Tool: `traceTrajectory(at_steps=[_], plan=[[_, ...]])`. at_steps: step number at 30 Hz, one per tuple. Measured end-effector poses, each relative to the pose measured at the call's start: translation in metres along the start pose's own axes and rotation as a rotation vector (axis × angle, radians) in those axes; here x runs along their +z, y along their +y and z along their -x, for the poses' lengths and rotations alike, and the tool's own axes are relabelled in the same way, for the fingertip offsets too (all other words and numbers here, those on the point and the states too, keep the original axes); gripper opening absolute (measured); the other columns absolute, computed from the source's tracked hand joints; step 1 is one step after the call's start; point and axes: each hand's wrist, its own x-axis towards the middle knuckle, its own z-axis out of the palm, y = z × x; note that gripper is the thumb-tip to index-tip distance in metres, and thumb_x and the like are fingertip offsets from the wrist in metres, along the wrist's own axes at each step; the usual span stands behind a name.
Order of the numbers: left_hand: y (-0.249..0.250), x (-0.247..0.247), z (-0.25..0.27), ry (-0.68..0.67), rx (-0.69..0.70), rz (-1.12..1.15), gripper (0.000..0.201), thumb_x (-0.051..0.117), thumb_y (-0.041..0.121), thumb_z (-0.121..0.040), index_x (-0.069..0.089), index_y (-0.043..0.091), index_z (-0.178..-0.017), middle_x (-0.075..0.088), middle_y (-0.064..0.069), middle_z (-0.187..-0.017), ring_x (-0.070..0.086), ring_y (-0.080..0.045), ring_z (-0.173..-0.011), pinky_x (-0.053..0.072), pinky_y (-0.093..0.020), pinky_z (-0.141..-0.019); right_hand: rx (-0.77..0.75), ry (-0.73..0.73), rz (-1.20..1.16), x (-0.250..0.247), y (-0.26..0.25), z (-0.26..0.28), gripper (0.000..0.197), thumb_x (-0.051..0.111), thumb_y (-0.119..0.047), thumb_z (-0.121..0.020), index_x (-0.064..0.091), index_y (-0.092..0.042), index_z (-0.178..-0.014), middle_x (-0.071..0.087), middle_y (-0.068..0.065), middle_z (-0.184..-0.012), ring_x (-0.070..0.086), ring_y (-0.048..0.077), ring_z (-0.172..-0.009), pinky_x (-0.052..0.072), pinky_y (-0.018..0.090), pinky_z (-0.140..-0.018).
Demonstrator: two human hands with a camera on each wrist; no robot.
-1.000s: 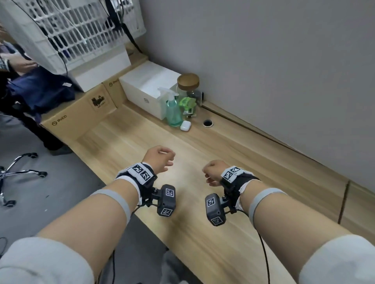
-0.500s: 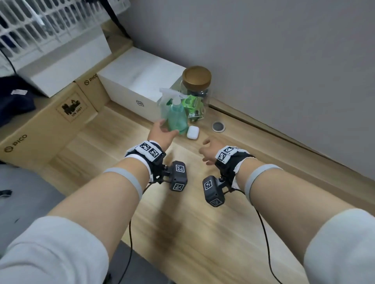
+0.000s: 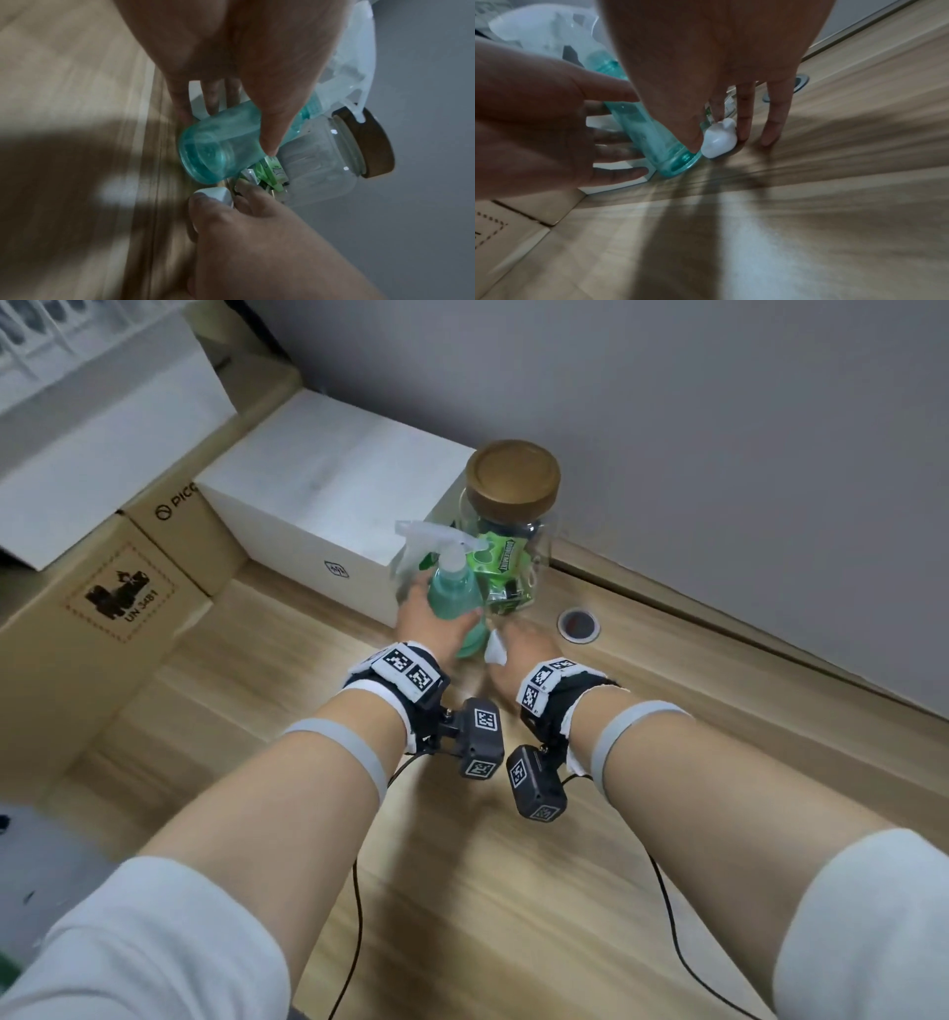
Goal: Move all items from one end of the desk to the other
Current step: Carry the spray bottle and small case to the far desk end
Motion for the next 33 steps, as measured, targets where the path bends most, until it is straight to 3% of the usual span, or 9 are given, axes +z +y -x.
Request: traceTrajectory(at_steps=[4,6,9,13,16,22,24,30,33], plan=[[-0.012,0.003,-0.005,0.023,0.011,-0.008,0.073,0.080,0.022,-0.082,0.042,0.016,-0.144,0.056,-0.007,-0.141,0.055,-0.026,-0.126,0.043,-0.041,-0.111,0.036,0.023,0.039,0.009,0.010,-0.004,0.058,0.060,-0.026,-0.086,0.043,-0.015,-0.141,0.046,0.012,-0.144,0.044,0.035,-0.131,0.038,0.040,-0.109],[-0.015,0.003,-0.004,0.009,0.047,-0.027,0.071,0.080,0.024,-0.082,0.043,0.016,-0.142,0.058,-0.006,-0.138,0.057,-0.025,-0.124,0.045,-0.040,-0.109,0.046,0.040,0.044,0.012,0.016,0.001,0.062,0.065,-0.027,-0.086,0.038,-0.013,-0.141,0.039,0.013,-0.146,0.047,0.037,-0.126,0.043,0.042,-0.101],[-0.019,0.004,0.002,-0.029,0.079,-0.037,0.069,0.081,0.026,-0.080,0.047,0.015,-0.139,0.058,-0.007,-0.135,0.057,-0.025,-0.122,0.046,-0.044,-0.108,0.072,0.030,0.028,0.016,0.019,0.013,0.055,0.063,-0.026,-0.085,0.037,-0.023,-0.133,0.029,0.015,-0.145,0.059,0.043,-0.104,0.050,0.041,-0.082],[-0.026,0.007,0.019,-0.050,0.088,-0.068,0.076,0.081,0.039,-0.071,0.048,0.023,-0.138,0.059,-0.004,-0.135,0.057,-0.024,-0.122,0.046,-0.048,-0.108,0.108,-0.019,-0.030,0.015,0.025,0.033,0.037,0.058,-0.026,-0.086,0.042,-0.022,-0.119,0.041,0.016,-0.122,0.056,0.039,-0.084,0.044,0.036,-0.072],[-0.022,0.012,0.042,-0.070,0.086,-0.054,0.075,0.083,0.032,-0.075,0.047,0.020,-0.140,0.058,-0.007,-0.134,0.055,-0.024,-0.121,0.045,-0.044,-0.108,0.105,-0.045,-0.113,0.007,0.035,0.058,0.028,0.057,-0.023,-0.085,0.046,-0.019,-0.111,0.050,0.011,-0.105,0.057,0.036,-0.093,0.044,0.034,-0.075],[0.009,0.036,0.111,-0.154,0.094,-0.004,0.071,0.085,0.030,-0.076,0.052,0.014,-0.137,0.060,-0.010,-0.131,0.058,-0.026,-0.119,0.048,-0.044,-0.105,0.158,-0.024,-0.216,-0.030,0.081,0.142,0.029,0.060,-0.025,-0.089,0.053,-0.019,-0.116,0.060,0.010,-0.114,0.057,0.031,-0.100,0.038,0.027,-0.075],[0.029,0.052,0.140,-0.201,0.119,0.004,0.067,0.085,0.028,-0.077,0.054,0.014,-0.135,0.062,-0.008,-0.128,0.059,-0.025,-0.116,0.048,-0.040,-0.103,0.201,0.018,-0.237,-0.048,0.105,0.174,0.028,0.059,-0.025,-0.090,0.054,-0.021,-0.117,0.062,0.008,-0.113,0.056,0.029,-0.095,0.040,0.026,-0.075],[0.091,0.136,0.244,-0.294,0.226,-0.036,0.071,0.086,0.029,-0.075,0.053,0.015,-0.136,0.061,0.001,-0.124,0.058,-0.018,-0.112,0.046,-0.033,-0.096,0.324,0.137,-0.344,-0.097,0.198,0.290,0.022,0.060,-0.027,-0.088,0.057,-0.025,-0.110,0.061,0.003,-0.101,0.060,0.026,-0.079,0.044,0.027,-0.066],[0.119,0.193,0.316,-0.363,0.280,-0.049,0.071,0.086,0.028,-0.075,0.053,0.013,-0.136,0.061,0.000,-0.122,0.059,-0.018,-0.110,0.045,-0.030,-0.093,0.361,0.214,-0.413,-0.108,0.261,0.366,0.026,0.060,-0.029,-0.086,0.056,-0.028,-0.112,0.063,0.004,-0.105,0.065,0.028,-0.084,0.055,0.033,-0.072]])
